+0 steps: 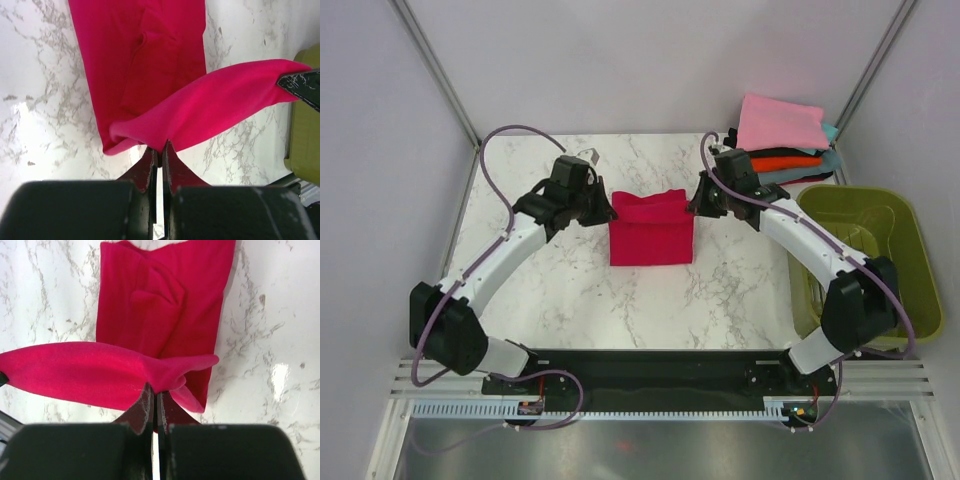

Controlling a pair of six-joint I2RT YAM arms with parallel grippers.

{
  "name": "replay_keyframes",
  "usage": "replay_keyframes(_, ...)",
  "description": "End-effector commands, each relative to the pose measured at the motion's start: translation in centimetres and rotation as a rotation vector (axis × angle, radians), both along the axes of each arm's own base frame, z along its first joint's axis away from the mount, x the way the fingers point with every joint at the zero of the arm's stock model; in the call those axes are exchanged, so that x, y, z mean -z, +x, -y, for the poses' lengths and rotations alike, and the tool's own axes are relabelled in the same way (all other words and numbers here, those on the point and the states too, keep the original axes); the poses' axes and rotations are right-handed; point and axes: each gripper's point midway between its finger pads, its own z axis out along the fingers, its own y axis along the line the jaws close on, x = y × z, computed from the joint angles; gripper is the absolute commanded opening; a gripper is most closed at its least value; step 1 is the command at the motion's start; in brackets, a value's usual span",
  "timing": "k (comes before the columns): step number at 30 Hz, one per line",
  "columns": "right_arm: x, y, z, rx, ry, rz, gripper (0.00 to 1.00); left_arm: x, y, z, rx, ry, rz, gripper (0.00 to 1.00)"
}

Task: Fold and stack the t-shirts
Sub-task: Fold the tshirt, then neatly place the folded tshirt to the corner

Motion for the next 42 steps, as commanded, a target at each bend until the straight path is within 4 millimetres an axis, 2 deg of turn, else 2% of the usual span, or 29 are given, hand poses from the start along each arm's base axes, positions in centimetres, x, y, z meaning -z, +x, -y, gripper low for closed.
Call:
replay_keyframes(1,-1.7,3.2,0.3,0.014,-0.012,0.058,0.00,-1.1,2.9,0.8,0.079,-0.018,0.035,0.02)
replay_keyframes(5,-0.5,6.1,0.5,0.038,-0.009,0.032,0.00,-0.3,6.6,0.5,0.055,-0.020,0.011,0.02)
replay_keyframes(6,0.9,6.8,0.2,0.038,-0.015,0.003,0.00,0.0,7.3,0.4,0.050,-0.018,0.003,0.02)
replay_keyframes(8,0.8,8.8,0.0,0.039,0.001,0.010,0.00,2.1,9.7,0.1,0.041,-0.017,-0.040,0.02)
replay_keyframes(9,3.0,9.7,-0.1,0.042,-0.011,-0.030,0.00,3.1,10.5,0.1,0.046,-0.013,-0.061,0.02)
replay_keyframes(10,2.3,11.2,-0.3,0.044,0.000,-0.007,0.01,4.1,11.2,-0.3,0.044,-0.011,-0.084,0.02)
replay_keyframes(11,2.9,12.2,-0.1,0.053,0.003,-0.018,0.04,6.2,12.4,0.0,0.046,-0.007,-0.122,0.04)
replay_keyframes(12,5.6,13.0,-0.4,0.052,-0.001,-0.067,0.08,7.3,13.2,-0.1,0.047,-0.005,-0.135,0.07)
replay_keyframes(13,4.8,14.7,-0.8,0.049,0.020,-0.038,0.24,8.2,14.2,-0.4,0.027,-0.001,-0.150,0.09)
replay_keyframes(14,5.3,15.6,-1.0,0.043,0.038,-0.051,0.38,10.5,16.0,-1.0,-0.001,-0.006,-0.183,0.13)
replay_keyframes(15,6.3,17.7,-1.6,0.032,0.053,-0.044,0.54,11.4,17.0,-1.3,-0.008,-0.013,-0.195,0.31)
replay_keyframes(16,6.5,18.9,-1.8,0.031,0.059,-0.038,0.71,10.7,18.9,-1.8,-0.026,-0.050,-0.190,0.44)
replay_keyframes(17,9.7,19.3,-0.9,0.054,0.028,-0.116,0.73,11.0,19.8,-1.7,-0.016,-0.077,-0.192,0.52)
replay_keyframes(18,7.0,21.2,-1.0,0.050,0.044,-0.050,0.75,13.0,20.4,-1.7,-0.010,-0.087,-0.231,0.69)
replay_keyframes(19,6.8,21.6,-0.9,0.041,0.036,-0.038,0.77,10.8,22.3,-2.3,-0.021,-0.096,-0.182,0.75)
replay_keyframes(22,5.1,21.7,1.1,0.059,-0.031,0.019,0.83,8.6,22.6,-3.1,-0.022,-0.078,-0.164,0.79)
replay_keyframes(23,2.2,21.7,1.5,0.069,-0.027,0.095,0.87,7.6,22.5,-3.3,-0.024,-0.072,-0.145,0.79)
replay_keyframes(24,4.5,20.3,2.3,0.074,-0.050,0.052,0.92,5.7,22.4,-3.6,-0.030,-0.061,-0.106,0.80)
replay_keyframes(26,3.8,19.9,2.7,0.068,-0.013,0.109,0.97,5.1,21.5,-4.1,-0.037,-0.043,-0.104,0.80)
replay_keyframes(28,5.1,17.5,3.1,0.046,0.019,0.078,0.98,4.3,20.0,-4.8,-0.046,-0.017,-0.104,0.80)
replay_keyframes(29,4.2,17.4,2.8,0.032,0.048,0.118,0.98,4.0,19.5,-5.1,-0.053,-0.008,-0.105,0.80)
replay_keyframes(30,6.3,16.2,3.0,0.020,0.051,0.077,0.98,3.8,18.8,-5.4,-0.062,0.001,-0.106,0.80)
replay_keyframes(31,6.7,15.6,2.5,-0.009,0.077,0.068,0.98,4.8,17.5,-5.6,-0.061,0.007,-0.142,0.80)
replay_keyframes(32,6.8,15.6,2.4,-0.017,0.095,0.086,0.98,3.0,16.5,-5.7,-0.062,-0.001,-0.117,0.80)
replay_keyframes(35,9.1,14.5,1.7,-0.072,0.160,0.069,0.98,0.8,12.7,-5.1,-0.021,-0.050,-0.116,0.79)
replay_keyframes(37,10.1,14.5,1.2,-0.096,0.181,0.071,0.98,0.7,10.0,-4.9,0.006,-0.038,-0.120,0.78)
replay_keyframes(39,11.6,14.6,0.6,-0.113,0.204,0.045,0.98,-2.0,7.6,-5.1,0.021,-0.036,-0.052,0.78)
replay_keyframes(41,13.5,15.0,0.4,-0.113,0.207,0.018,0.98,-1.2,4.9,-5.1,0.045,-0.026,-0.065,0.76)
replay_keyframes(42,13.4,15.6,0.2,-0.116,0.214,0.026,0.98,-3.9,3.3,-5.4,0.041,-0.037,0.017,0.76)
